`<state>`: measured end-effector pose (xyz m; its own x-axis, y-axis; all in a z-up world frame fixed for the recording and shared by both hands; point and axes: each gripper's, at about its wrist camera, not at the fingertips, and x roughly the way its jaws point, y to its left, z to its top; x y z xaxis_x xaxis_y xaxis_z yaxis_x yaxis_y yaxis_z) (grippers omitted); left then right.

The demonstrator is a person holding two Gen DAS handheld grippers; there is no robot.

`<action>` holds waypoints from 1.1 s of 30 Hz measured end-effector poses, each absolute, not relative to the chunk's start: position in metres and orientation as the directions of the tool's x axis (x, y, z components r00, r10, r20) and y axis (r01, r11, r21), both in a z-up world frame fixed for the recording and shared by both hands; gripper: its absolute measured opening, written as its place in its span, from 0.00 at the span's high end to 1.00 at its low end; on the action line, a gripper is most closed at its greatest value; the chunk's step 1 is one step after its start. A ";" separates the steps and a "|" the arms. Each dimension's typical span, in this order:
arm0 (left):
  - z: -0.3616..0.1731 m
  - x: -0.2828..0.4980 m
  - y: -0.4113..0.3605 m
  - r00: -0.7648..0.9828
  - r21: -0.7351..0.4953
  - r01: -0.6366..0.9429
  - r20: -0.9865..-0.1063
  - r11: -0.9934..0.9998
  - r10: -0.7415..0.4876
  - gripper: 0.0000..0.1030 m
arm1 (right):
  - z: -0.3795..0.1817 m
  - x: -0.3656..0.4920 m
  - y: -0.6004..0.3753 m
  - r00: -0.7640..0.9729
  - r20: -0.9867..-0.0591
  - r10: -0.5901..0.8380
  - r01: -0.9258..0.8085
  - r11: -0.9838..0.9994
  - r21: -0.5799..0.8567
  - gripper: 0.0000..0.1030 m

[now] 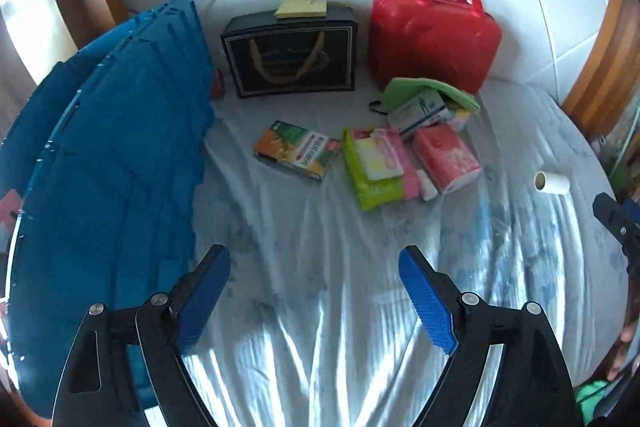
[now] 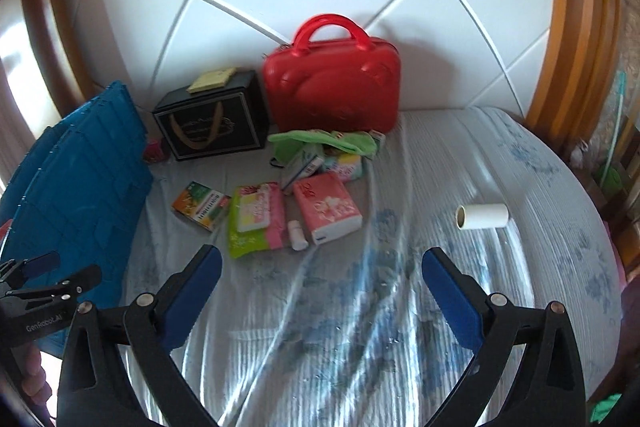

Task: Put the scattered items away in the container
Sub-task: 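Move both open tools back toward the remaining items on the bed, then grasp the wipes pack with the left tool while the right tool grasps the pink tissue pack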

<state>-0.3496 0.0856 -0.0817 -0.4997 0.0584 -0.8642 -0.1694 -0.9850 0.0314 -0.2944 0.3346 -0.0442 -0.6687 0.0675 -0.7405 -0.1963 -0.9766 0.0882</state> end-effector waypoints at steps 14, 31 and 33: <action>-0.171 -0.413 0.134 -0.350 0.008 -0.137 -0.936 -0.991 0.041 0.16 | -0.136 -0.334 0.387 -0.502 -0.860 0.091 -0.248 -0.968 0.042 0.00; -0.245 -0.542 0.195 -0.263 0.019 -0.081 -0.965 -0.997 0.003 0.16 | -0.230 -0.482 0.397 -0.403 -0.915 -0.037 -0.065 -0.995 0.069 0.00; -0.253 -0.558 0.200 -0.259 0.015 -0.080 -0.966 -0.997 0.006 0.16 | -0.238 -0.497 0.397 -0.400 -0.916 -0.041 -0.061 -0.996 0.072 0.00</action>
